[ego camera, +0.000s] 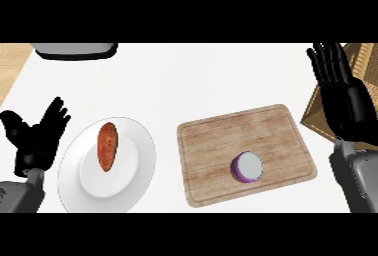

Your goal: Pick the can from the cutting board and place it in the basket

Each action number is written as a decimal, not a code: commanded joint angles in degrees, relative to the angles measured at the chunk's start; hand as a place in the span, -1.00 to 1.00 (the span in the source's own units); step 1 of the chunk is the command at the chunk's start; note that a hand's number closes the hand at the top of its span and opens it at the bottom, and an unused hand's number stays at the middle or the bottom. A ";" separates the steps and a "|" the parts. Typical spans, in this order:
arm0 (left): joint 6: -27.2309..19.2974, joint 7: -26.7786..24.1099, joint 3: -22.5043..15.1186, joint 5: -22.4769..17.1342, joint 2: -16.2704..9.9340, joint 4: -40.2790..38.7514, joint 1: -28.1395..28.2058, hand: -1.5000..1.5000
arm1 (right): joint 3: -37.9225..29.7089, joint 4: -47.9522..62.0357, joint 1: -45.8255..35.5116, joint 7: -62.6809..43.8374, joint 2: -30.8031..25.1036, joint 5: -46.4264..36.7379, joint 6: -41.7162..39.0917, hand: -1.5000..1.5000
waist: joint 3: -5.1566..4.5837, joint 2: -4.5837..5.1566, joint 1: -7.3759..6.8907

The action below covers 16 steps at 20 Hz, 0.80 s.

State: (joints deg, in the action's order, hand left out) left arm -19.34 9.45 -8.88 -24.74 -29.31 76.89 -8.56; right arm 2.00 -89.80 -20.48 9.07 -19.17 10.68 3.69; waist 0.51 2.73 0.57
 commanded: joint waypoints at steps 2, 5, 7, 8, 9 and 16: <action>4.32 -5.73 -3.34 3.45 0.78 1.34 -1.34 0.00 | 2.95 6.80 -1.52 1.78 -0.49 2.80 -9.60 1.00 | -0.49 -2.28 -1.25; 8.04 -9.30 -6.08 6.75 -2.02 7.86 -7.20 0.00 | 9.54 6.90 -2.22 -1.40 -1.56 6.09 -20.76 1.00 | -0.37 -2.19 -2.12; 11.05 -9.44 -8.25 6.24 -1.45 8.97 -7.83 0.00 | 16.58 -0.51 -6.90 5.99 -2.77 1.35 -28.03 1.00 | -0.40 -2.96 -3.48; 10.77 -9.89 -9.15 6.62 -0.10 9.00 -8.08 0.00 | 18.94 1.10 -2.50 7.55 0.17 5.17 -31.88 1.00 | -0.27 -2.29 -2.12; 11.17 -11.33 -9.14 7.10 -0.42 9.11 -7.20 0.00 | 21.59 0.35 0.23 8.14 3.45 6.28 -32.11 1.00 | -0.37 -2.55 -1.81; 13.51 -13.46 -5.94 6.73 -2.05 8.81 -4.62 0.00 | 32.24 -13.04 14.75 6.89 4.05 -21.32 -11.12 -1.00 | -0.57 -3.21 0.65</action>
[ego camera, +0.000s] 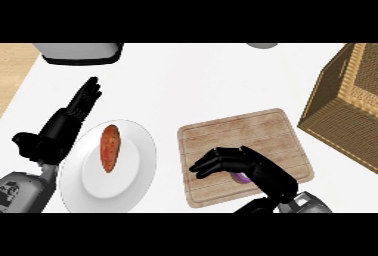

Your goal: Pick the can from the cutting board and place it in the basket

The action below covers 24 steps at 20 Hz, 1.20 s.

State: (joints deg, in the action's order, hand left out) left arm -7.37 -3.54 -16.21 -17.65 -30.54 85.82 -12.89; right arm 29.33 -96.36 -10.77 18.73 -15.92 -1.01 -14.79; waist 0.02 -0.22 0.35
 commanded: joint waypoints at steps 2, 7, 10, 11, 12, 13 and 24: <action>0.19 -0.01 -0.17 1.16 -0.18 1.18 0.89 0.00 | 0.97 -9.85 1.64 -8.70 -2.13 -13.08 9.75 -1.00 | -0.12 -0.50 1.11; -1.85 0.78 -0.65 2.32 1.28 2.53 0.91 0.00 | -8.07 -19.01 -2.06 -18.84 -12.75 -18.61 7.72 -1.00 | -0.16 -0.64 1.86; -0.74 -2.59 -0.75 2.62 1.56 0.73 3.51 0.00 | -6.75 -22.05 -7.13 -28.72 -17.25 -24.17 2.31 -1.00 | -0.36 -0.55 1.00; -0.02 -1.69 -0.37 2.45 0.42 1.55 2.90 0.00 | -7.99 -22.81 -7.75 -29.65 -21.21 -23.07 -2.08 -1.00 | -0.32 -0.60 1.05; 0.05 -0.86 -0.27 2.18 0.92 1.24 1.45 0.00 | -8.68 -22.02 -9.67 -30.32 -23.66 -20.89 -6.66 -1.00 | -0.30 -0.28 0.76; -0.19 -0.71 -1.03 2.50 0.72 3.58 3.20 0.00 | -9.53 -23.36 -11.31 -33.88 -25.17 -17.86 -10.83 -1.00 | -0.34 -0.57 0.00; 4.81 -0.29 4.35 2.37 0.27 1.99 1.98 0.00 | -21.76 -28.05 -11.23 -45.12 -31.69 7.58 -31.77 -1.00 | -0.05 0.08 -0.21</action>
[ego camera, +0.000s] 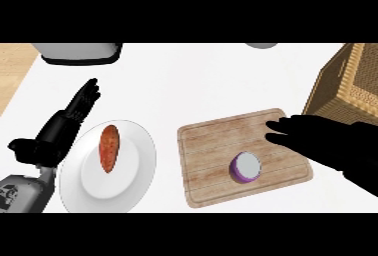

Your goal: Pick the can from the cutting board and place it in the basket

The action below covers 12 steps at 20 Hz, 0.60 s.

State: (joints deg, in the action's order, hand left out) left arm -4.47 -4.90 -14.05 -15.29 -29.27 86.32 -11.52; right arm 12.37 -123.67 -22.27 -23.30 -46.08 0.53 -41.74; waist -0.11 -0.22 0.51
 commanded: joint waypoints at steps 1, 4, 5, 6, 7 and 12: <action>-0.59 0.23 0.24 2.43 1.18 2.85 2.91 0.00 | -9.26 -1.03 3.98 0.99 -3.81 5.85 -5.86 -1.00 | 0.11 0.05 -0.17; 0.47 2.16 0.89 4.05 3.91 0.13 -0.80 0.00 | -8.36 -0.02 -1.66 -4.98 -0.48 8.56 -7.76 -1.00 | 0.07 0.18 -0.43; 2.13 2.90 1.69 3.91 3.20 0.59 -1.41 0.00 | -9.42 2.19 -1.10 -2.91 0.63 6.29 -8.03 -1.00 | 0.09 0.20 -0.49; 3.07 2.16 3.37 2.39 2.08 1.86 0.37 0.00 | -12.66 2.72 4.83 5.24 0.18 1.51 -9.64 -1.00 | 0.14 0.21 -0.40; 0.89 4.52 1.16 5.05 4.50 3.42 0.50 0.00 | -13.03 -2.27 2.92 -2.31 -0.26 8.24 -9.76 -1.00 | 0.10 0.10 -0.29; 3.24 2.99 3.70 5.70 6.20 -1.23 -2.49 0.00 | -8.24 3.85 4.58 3.95 9.01 -4.32 -6.96 -1.00 | 0.11 0.29 -0.50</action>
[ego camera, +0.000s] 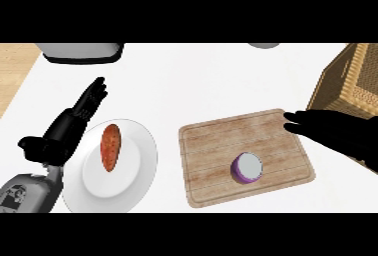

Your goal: Pick the can from the cutting board and place it in the basket

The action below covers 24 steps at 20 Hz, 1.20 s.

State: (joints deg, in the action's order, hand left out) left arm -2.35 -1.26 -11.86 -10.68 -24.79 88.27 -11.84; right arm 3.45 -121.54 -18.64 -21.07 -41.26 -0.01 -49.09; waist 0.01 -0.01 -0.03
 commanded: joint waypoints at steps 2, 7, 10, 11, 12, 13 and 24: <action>1.44 -2.01 1.33 2.62 2.53 -4.38 -1.93 0.00 | 1.48 4.44 1.29 5.91 6.28 -8.64 1.13 -1.00 | 0.01 0.12 -0.04; 1.79 -6.32 1.46 4.05 3.40 -2.58 3.86 0.00 | 6.92 11.85 3.54 15.95 11.37 -21.46 8.33 -1.00 | 0.02 0.20 -0.40; 1.41 1.17 2.17 4.51 4.68 2.28 1.88 0.00 | 8.35 11.32 5.04 16.68 14.61 -25.14 10.57 -1.00 | 0.01 0.01 -0.14; 1.98 -1.42 2.23 5.46 5.95 -1.51 0.96 0.00 | 8.32 13.26 6.17 20.93 13.52 -27.52 11.09 -1.00 | 0.01 0.05 -0.01; 4.35 0.13 3.68 3.85 2.97 0.64 2.02 0.00 | 10.44 12.38 10.25 24.14 13.15 -31.43 14.49 -1.00 | 0.03 0.03 -0.03; 3.11 -0.36 3.57 5.05 4.53 -1.25 -0.31 0.00 | 12.80 16.74 6.09 23.81 15.80 -34.20 16.77 -1.00 | 0.02 0.10 -0.19; 7.24 3.03 8.92 6.77 6.85 -0.19 -1.73 0.00 | 7.90 16.75 8.05 30.48 18.27 -35.36 14.04 -1.00 | -0.01 0.00 0.13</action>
State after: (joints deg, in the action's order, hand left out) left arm 3.76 0.28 -5.09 -4.24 -18.62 89.26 -10.67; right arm 13.03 -103.49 -10.15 8.20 -23.72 -36.05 -32.65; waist 0.01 0.00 -0.01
